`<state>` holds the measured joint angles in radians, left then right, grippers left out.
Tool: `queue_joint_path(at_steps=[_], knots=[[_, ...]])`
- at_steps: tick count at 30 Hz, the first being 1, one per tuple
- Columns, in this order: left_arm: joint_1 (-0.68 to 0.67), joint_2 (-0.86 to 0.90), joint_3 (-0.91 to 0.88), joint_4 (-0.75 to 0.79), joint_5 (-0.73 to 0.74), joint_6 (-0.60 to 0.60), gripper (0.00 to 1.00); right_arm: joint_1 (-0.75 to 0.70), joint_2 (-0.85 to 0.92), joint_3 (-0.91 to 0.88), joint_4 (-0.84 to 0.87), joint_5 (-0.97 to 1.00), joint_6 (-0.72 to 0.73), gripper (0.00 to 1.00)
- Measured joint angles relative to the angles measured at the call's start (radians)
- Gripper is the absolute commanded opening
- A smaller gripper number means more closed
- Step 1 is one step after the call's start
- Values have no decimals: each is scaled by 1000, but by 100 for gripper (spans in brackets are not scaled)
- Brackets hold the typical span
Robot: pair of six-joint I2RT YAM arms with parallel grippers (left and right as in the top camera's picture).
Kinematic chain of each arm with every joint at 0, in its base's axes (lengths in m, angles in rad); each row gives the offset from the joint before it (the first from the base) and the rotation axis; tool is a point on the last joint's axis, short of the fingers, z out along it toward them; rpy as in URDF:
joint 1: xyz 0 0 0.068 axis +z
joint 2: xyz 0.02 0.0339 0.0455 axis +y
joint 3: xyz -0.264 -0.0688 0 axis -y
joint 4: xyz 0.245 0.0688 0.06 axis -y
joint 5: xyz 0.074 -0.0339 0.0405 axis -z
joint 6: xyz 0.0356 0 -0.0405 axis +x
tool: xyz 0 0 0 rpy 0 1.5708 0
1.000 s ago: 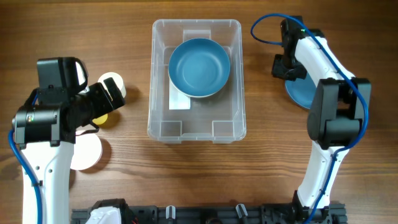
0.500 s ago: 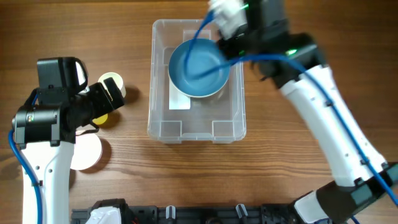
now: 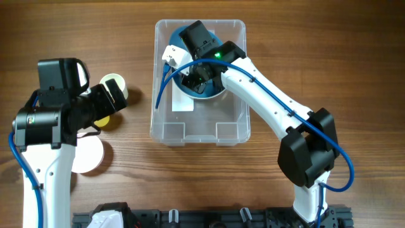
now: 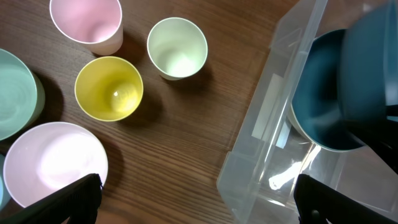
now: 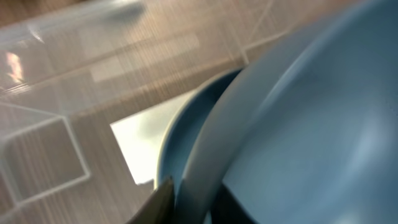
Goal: Pack container
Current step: 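Stack the second teal bowl onto the first in the container, then reach the left gripper to the cream cup and grasp it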
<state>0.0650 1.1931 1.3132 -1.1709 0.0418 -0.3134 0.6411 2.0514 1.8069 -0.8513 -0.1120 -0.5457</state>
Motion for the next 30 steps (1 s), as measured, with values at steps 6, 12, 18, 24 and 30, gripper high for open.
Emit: queue_joint_path(at_steps=[6, 12, 18, 24, 30], knots=[[0, 0, 0, 0, 0, 0, 100, -5, -101, -1, -23, 126, 111, 50], [0, 0, 0, 0, 0, 0, 100, -159, -436, 1, -63, 148, 264, 64], [0, 0, 0, 4, 0, 0, 99, -537, -519, -2, -281, 154, 768, 80], [0, 109, 74, -55, -2, -39, 99, -678, -448, -96, -314, 100, 856, 80], [0, 671, 459, -98, -7, -41, 99, -678, -417, -99, -315, 67, 847, 80]])
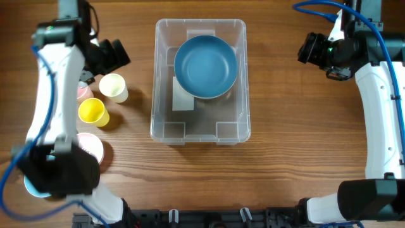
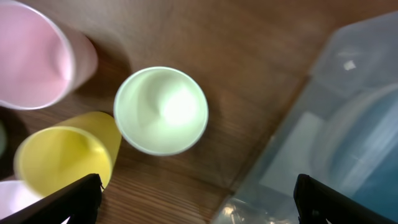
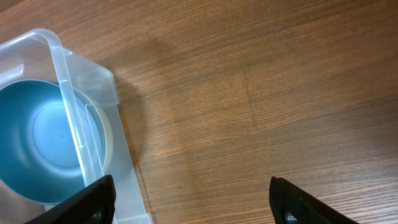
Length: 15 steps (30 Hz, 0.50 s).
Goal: Pack container
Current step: 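Reach the left gripper to the cream cup and grasp it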
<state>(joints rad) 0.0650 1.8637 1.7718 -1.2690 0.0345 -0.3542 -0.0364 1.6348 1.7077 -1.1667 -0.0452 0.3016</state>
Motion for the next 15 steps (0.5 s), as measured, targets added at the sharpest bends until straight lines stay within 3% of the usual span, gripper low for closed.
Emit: queue_joint_path(at_steps=[6, 12, 13, 15], knots=[[0, 263, 0, 18, 0, 0, 96, 0, 0, 0, 0, 0, 0, 80], [-16, 271, 0, 76, 0, 0, 98, 0, 0, 0, 0, 0, 0, 80], [-24, 272, 0, 77, 0, 0, 96, 0, 0, 0, 0, 0, 0, 80], [-42, 271, 0, 84, 0, 1, 80, 0, 0, 0, 0, 0, 0, 80]])
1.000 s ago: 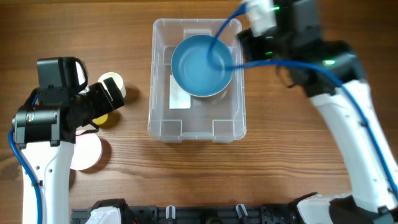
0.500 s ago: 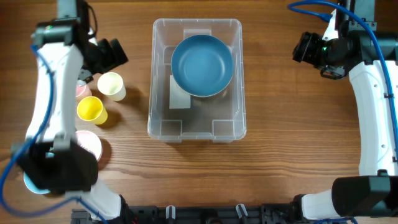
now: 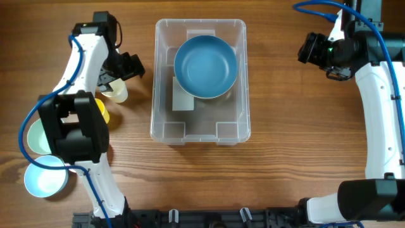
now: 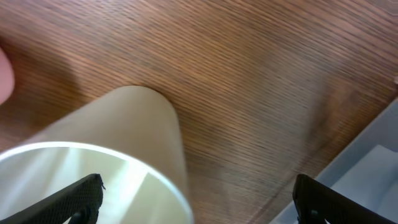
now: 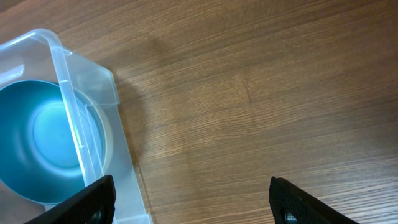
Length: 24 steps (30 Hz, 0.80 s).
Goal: Pack container
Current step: 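Reach the left gripper to the cream cup and grasp it, then place the cream cup in the container's lower right area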
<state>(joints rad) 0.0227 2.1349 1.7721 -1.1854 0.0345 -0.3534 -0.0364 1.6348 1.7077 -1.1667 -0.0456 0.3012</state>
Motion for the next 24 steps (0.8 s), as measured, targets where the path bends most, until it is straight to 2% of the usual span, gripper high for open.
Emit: queue_joint_path(at_steps=[3, 4, 5, 8, 10, 11, 13, 16, 22, 24], knots=[[-22, 0, 0, 9, 0, -1, 61, 0, 0, 0, 0, 0, 0, 80], [-27, 0, 0, 13, 0, -1, 61, 0, 0, 0, -1, 0, 0, 80], [-29, 0, 0, 16, 0, 2, 56, 0, 0, 0, -1, 0, 0, 80], [-29, 0, -13, 34, -16, 0, 53, 0, 0, 0, -1, 0, 0, 80], [-29, 0, -43, 34, -46, 0, 35, 0, 0, 0, -1, 0, 0, 80], [-29, 0, -50, 34, -56, 2, 31, 0, 0, 0, -1, 0, 0, 80], [-29, 0, -52, 34, -71, 1, 15, 0, 0, 0, -1, 0, 0, 80], [-29, 0, -52, 34, -79, 0, 4, 0, 0, 0, -1, 0, 0, 80], [-29, 0, -52, 34, -90, 0, 4, 0, 0, 0, -1, 0, 0, 80], [-31, 0, -28, -12, -91, 0, 4, 0, 0, 0, -1, 0, -6, 80]])
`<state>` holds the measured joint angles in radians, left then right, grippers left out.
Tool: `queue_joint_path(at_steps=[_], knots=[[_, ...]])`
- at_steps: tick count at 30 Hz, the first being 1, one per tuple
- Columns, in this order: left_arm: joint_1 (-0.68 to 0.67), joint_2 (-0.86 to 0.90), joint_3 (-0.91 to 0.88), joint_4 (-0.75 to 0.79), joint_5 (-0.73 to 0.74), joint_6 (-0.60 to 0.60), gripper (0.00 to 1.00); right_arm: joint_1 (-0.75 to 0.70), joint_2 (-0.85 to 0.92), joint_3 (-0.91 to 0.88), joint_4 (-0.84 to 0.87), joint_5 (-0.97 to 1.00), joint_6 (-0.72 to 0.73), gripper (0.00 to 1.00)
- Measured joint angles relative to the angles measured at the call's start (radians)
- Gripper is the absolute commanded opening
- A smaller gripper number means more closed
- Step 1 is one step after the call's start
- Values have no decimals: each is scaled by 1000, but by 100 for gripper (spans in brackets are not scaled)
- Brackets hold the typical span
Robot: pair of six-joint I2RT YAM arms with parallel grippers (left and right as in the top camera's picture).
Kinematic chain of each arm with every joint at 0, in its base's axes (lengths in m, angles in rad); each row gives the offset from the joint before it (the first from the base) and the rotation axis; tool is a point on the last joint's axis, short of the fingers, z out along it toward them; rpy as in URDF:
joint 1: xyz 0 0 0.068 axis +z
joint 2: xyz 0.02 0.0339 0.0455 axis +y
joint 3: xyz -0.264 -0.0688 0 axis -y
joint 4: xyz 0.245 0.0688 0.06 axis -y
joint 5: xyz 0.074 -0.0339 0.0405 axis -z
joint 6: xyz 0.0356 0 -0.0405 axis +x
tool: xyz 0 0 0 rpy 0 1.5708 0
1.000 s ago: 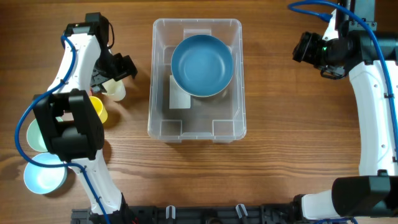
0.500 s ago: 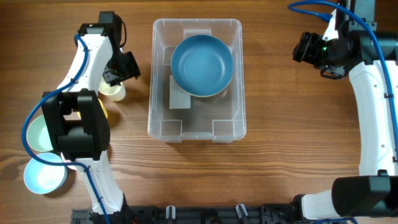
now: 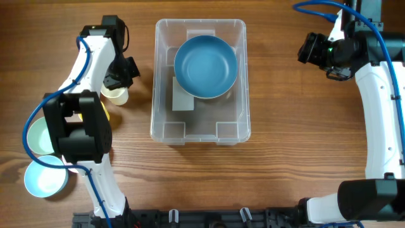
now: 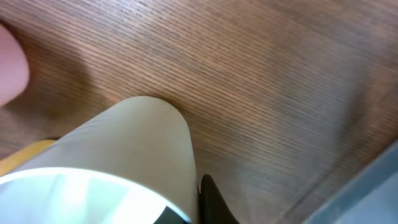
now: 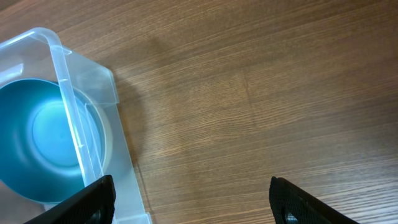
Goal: Pack container
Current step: 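Place the cream cup in the container's lower right area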
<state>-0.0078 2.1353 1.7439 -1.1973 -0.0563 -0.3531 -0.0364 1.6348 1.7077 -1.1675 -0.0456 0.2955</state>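
Observation:
The clear plastic container (image 3: 163, 120) stands mid-table with a blue bowl (image 3: 205, 66) lying in its far half. Left of it stands a pale green cup (image 3: 116, 95), which fills the lower left of the left wrist view (image 4: 124, 149). My left gripper (image 4: 196, 208) is shut on the cup's wall, one finger (image 4: 211, 200) outside and the other inside the rim. My right gripper (image 5: 193, 199) hangs open over bare wood to the right of the container, with nothing between its fingers.
A pink cup (image 4: 9, 62) and a yellow cup (image 3: 103, 115) stand close beside the pale one. A mint green bowl (image 3: 33, 136) and a light blue bowl (image 3: 43, 181) lie at the left front. The container's near half holds only a white label (image 3: 183, 100).
My left gripper's fingers stood wide apart around the pale green cup; now they are shut on its wall. The right arm, the container and the bowl have not moved.
First my right gripper held the blue bowl inside the container while the left hung open over the cups. Then the bowl lay in the container, the right gripper was open off to the right, and the left was above the pale cup. The left was then low beside it, and now grips it.

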Motion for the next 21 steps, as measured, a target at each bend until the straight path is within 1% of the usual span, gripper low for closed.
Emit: queue_joint_path(at_steps=[2, 4, 6, 8, 10, 12, 15, 18, 21], knots=[[-6, -5, 73, -69, -2, 1, 4, 0, 0, 0, -2, 0, -13, 80], [-45, -51, 218, -159, -7, 7, 4, -1, 0, 0, -1, 10, -11, 80], [-128, -159, 330, -240, -10, 14, 4, -14, 0, 0, -1, 41, 0, 81], [-230, -249, 362, -267, -11, 18, 4, -62, 0, 0, -15, 51, 7, 81], [-370, -307, 370, -281, 2, 18, 4, -125, 0, 0, -31, 50, 17, 81], [-499, -294, 370, -269, 29, 9, 4, -154, 0, 0, -43, 50, 18, 82], [-634, -249, 370, -253, 57, -47, 4, -154, 0, 0, -44, 50, 18, 82], [-728, -190, 370, -249, 102, -94, 4, -154, 0, 0, -45, 50, 18, 82], [-777, -101, 370, -249, 145, -112, 4, -154, 0, 0, -45, 50, 18, 82]])
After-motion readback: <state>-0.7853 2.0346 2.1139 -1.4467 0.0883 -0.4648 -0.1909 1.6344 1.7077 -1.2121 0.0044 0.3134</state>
